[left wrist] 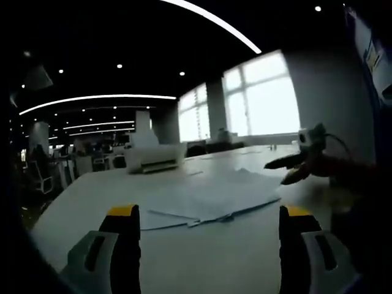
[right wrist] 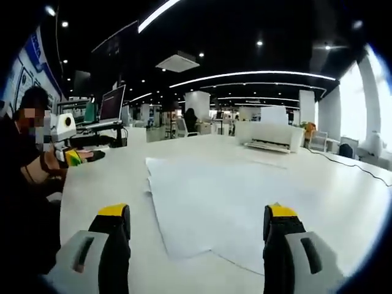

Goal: Organize the stack of printing papers by aligning and flattening the scattered papers on the table

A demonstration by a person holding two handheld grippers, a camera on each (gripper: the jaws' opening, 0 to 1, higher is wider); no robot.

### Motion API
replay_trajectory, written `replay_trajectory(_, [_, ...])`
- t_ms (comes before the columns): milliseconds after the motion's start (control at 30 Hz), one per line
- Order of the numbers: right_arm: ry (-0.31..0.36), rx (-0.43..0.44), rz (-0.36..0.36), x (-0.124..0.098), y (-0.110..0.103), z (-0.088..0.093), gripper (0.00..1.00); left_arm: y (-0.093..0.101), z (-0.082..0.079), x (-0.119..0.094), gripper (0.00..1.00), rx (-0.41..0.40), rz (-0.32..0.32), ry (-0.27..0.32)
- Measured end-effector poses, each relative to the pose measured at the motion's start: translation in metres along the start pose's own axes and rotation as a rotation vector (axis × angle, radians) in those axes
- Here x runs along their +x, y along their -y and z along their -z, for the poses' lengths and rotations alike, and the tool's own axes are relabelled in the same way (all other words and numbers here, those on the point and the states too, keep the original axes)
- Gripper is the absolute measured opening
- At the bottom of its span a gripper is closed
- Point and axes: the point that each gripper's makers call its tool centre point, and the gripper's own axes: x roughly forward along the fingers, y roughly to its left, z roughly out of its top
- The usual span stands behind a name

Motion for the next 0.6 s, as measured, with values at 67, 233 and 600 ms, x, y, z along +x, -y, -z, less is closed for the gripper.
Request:
replay_trajectory(67, [-0.01,-0.009,-0.005,0.005,-0.003,0.002,0.85,0.0,0.001,0.0,0.96,0.001,0.002,-0.002])
replay_trajectory(233, [-0.014,-0.001,-0.035,0.015,-0.011,0.003,0.85,0.001,0.0,0.0,0.96,0.003,0.003,-0.002])
replay_trajectory(600, [-0.041,0.01,-0.085,0.039,-0.024,0.009,0.85,0.001,-0.001,0.0,0.96,0.0,0.007,0.002])
